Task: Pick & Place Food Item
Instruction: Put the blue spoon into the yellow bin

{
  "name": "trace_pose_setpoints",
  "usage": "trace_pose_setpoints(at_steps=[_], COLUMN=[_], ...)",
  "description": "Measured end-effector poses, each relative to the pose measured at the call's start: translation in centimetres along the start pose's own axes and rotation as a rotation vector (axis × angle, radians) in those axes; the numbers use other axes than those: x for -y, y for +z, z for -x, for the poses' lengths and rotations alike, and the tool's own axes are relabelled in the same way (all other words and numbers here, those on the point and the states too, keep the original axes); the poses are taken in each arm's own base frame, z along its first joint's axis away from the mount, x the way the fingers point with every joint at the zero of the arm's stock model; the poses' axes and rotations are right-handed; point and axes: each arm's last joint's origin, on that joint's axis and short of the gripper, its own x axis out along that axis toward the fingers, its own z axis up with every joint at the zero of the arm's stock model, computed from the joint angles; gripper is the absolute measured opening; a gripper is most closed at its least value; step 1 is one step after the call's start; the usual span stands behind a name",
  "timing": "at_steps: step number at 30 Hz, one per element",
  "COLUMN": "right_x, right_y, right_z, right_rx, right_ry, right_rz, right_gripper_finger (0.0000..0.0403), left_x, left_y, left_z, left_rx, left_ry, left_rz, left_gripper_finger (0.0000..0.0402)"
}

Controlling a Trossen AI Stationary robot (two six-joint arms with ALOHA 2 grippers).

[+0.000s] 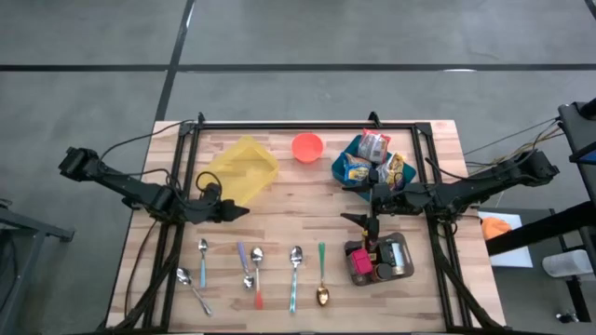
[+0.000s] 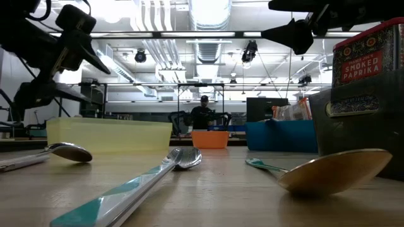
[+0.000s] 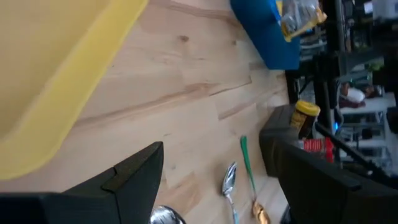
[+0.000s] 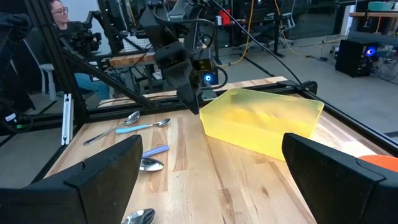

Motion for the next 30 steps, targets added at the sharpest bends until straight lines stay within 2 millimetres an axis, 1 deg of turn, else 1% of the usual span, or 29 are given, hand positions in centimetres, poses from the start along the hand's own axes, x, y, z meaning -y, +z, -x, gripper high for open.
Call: trace_pose_setpoints(at_steps=[2, 8, 10, 13, 15, 18, 21, 23, 26, 30], right_x=[0.0, 0.0, 0.0, 0.0, 0.0, 0.0, 0.0, 0.0, 0.0, 0.0], right_y=[0.0, 0.0, 0.0, 0.0, 0.0, 0.0, 0.0, 0.0, 0.0, 0.0], right_z=[0.0, 0.0, 0.0, 0.0, 0.0, 0.0, 0.0, 0.0, 0.0, 0.0], right_rx=[0.000, 0.000, 0.000, 0.000, 0.000, 0.000, 0.000, 0.000, 0.000, 0.000], right_ry=[0.000, 0.000, 0.000, 0.000, 0.000, 0.000, 0.000, 0.000, 0.000, 0.000], right_rz=[0.001, 0.001, 0.000, 0.001, 0.001, 0.001, 0.001, 0.001, 0.001, 0.001], right_gripper_finger=[0.0381, 0.0381, 0.0381, 0.0381, 0.0381, 0.0381, 0.0381, 0.0381, 0.0381, 0.0381], left_x=[0.3, 1.1, 1.6, 2.8, 3.8, 5.4, 6.6, 7.3, 7.8, 7.9], left_y=[0.0, 0.1, 0.1, 0.0, -0.1, -0.4, -1.0, -1.5, -2.5, -4.3], left_z=[0.1, 0.3, 0.3, 0.4, 0.5, 0.9, 1.3, 1.5, 1.4, 0.9], left_rx=[0.001, 0.000, -0.007, -0.037, -0.078, -0.151, -0.227, -0.240, -0.239, -0.304], left_ry=[-0.017, -0.019, 0.006, 0.065, 0.151, 0.337, 0.596, 0.750, 0.921, 1.036], left_rz=[-0.036, -0.040, -0.052, -0.051, -0.051, -0.026, 0.025, 0.054, 0.087, 0.124], left_gripper_finger=[0.0300, 0.0300, 0.0300, 0.0300, 0.0300, 0.0300, 0.0300, 0.0300, 0.0300, 0.0300])
